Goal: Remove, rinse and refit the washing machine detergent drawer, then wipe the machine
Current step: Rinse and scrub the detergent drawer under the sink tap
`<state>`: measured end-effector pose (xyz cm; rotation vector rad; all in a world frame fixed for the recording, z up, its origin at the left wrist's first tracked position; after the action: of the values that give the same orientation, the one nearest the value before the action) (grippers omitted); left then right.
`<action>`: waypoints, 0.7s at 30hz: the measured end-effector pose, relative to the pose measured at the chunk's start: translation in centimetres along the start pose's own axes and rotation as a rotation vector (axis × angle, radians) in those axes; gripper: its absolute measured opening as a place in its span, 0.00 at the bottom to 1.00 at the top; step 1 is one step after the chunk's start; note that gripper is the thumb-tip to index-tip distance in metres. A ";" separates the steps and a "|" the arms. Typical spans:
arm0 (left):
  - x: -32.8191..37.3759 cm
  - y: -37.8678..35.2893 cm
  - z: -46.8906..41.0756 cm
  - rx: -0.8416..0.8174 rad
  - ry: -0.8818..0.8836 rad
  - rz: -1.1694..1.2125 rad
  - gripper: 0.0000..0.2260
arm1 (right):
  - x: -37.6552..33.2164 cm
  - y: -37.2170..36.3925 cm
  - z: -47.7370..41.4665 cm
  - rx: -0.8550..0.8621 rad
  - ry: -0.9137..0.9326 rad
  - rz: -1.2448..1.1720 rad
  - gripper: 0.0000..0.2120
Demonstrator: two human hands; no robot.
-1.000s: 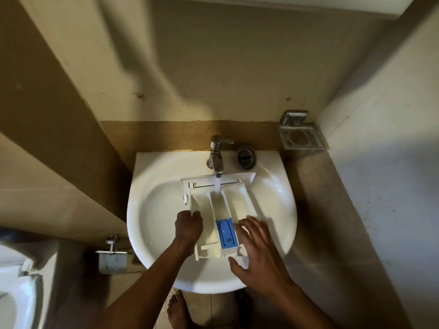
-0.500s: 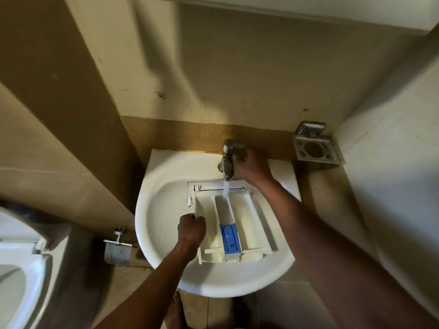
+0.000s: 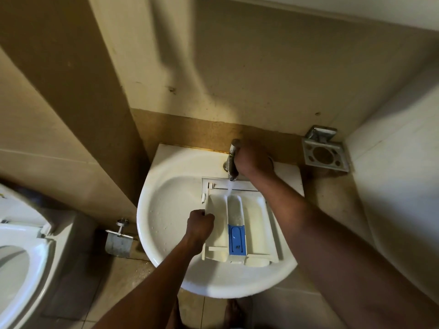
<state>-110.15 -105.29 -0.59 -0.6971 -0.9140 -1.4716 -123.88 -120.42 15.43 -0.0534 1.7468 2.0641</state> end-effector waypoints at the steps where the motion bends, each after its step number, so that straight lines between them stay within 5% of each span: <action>1: 0.1 0.0 0.0 -0.002 -0.001 0.000 0.08 | -0.1 -0.3 0.1 0.000 -0.002 -0.023 0.20; 9: 0.1 1.2 0.8 0.026 -0.002 0.038 0.08 | 1.2 -1.4 -0.3 -0.103 0.006 -0.287 0.15; 12: -0.8 3.3 1.5 0.093 0.033 0.058 0.05 | 4.4 -0.6 1.9 0.041 -0.003 -0.339 0.20; 15: -1.2 5.6 2.3 0.159 0.034 0.078 0.06 | 8.7 -1.6 4.2 0.166 -0.117 -0.258 0.10; 18: -0.6 7.4 2.9 0.200 0.021 0.042 0.07 | 11.6 -7.2 5.9 -0.154 -0.248 -0.234 0.21; 21: -0.1 8.7 3.4 0.235 0.029 0.018 0.07 | 11.3 -12.9 9.7 -0.653 -0.361 -0.523 0.21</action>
<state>-101.79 -102.18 2.31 -0.5080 -1.0359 -1.3285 -127.28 -106.42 1.97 -0.2798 0.7018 1.9868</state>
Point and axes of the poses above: each hand's wrist, its own z-axis away from the middle knuckle, its own y-axis out of the back of the hand, x = y × z, the point moved 10 cm from there along -z, towards the middle knuckle, and after that the axes turned 13 degrees about -y, right-handed, at the moved point
